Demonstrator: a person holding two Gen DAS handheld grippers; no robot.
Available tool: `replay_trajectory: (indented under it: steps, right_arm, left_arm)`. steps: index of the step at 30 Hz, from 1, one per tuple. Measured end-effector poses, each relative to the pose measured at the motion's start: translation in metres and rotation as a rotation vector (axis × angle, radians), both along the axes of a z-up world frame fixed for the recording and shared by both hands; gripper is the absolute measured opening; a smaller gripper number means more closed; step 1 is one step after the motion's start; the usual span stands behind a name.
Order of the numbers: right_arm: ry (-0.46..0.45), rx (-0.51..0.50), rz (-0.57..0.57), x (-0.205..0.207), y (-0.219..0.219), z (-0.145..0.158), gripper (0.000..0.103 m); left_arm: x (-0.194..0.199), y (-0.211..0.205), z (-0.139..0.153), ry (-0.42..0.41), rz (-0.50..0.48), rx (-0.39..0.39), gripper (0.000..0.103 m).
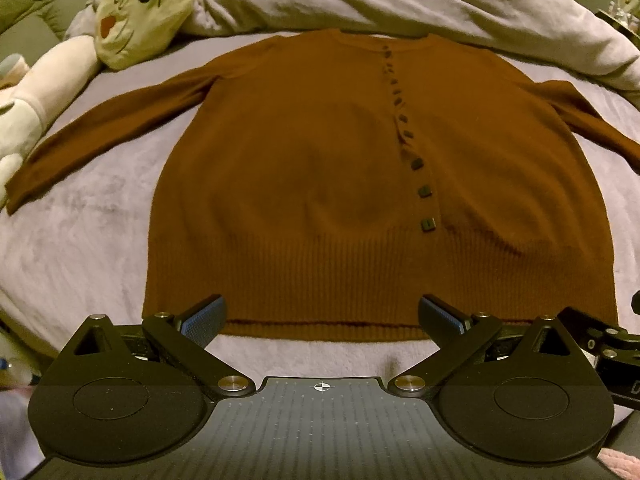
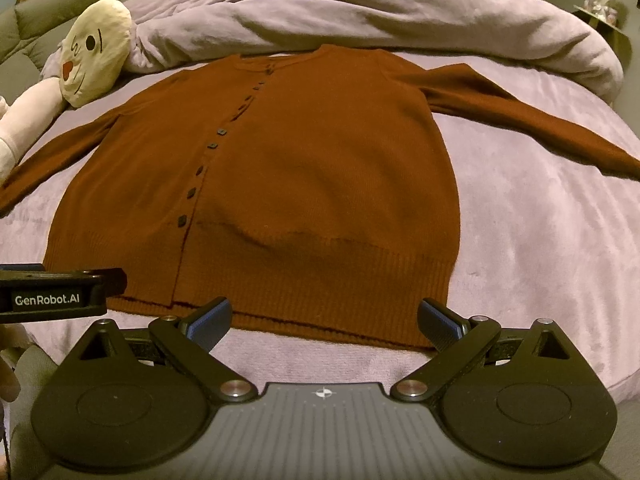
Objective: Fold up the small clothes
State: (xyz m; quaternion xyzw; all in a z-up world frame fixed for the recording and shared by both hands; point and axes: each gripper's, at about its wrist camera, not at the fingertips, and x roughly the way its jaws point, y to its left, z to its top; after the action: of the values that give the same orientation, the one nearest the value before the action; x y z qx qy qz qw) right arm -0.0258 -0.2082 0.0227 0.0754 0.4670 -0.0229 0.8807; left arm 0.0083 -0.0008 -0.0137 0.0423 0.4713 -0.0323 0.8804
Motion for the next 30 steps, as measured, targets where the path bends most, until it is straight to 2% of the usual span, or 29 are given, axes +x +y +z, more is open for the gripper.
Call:
replay_trajectory:
  steps: [13,17,20,23,27,30]
  right_arm:
    - [-0.032,0.032,-0.017,0.000,-0.008,-0.004,0.099]
    - [-0.078,0.045,-0.007,-0.001,-0.009,-0.004,0.099]
    - [-0.091,0.105,0.026,0.000,-0.012,-0.007,0.099]
    - [-0.085,0.247,0.038,0.004,-0.026,-0.012,0.099]
    - [-0.132,0.415,-0.116,0.015,-0.082,-0.018,0.099]
    - [-0.274,0.469,-0.378,0.017,-0.163,-0.018,0.099]
  left_arm:
    - [0.005,-0.004,-0.005,0.019,0.001,0.011,0.103]
    - [0.007,-0.004,-0.008,0.028,0.006,0.008,0.103]
    - [0.010,-0.005,-0.010,0.031,0.010,0.010,0.103]
    - [0.015,-0.007,-0.011,0.040,0.011,0.014,0.103]
    - [0.024,-0.004,-0.009,0.029,0.020,0.028,0.103]
    - [0.037,-0.001,-0.005,0.007,0.047,0.034,0.103]
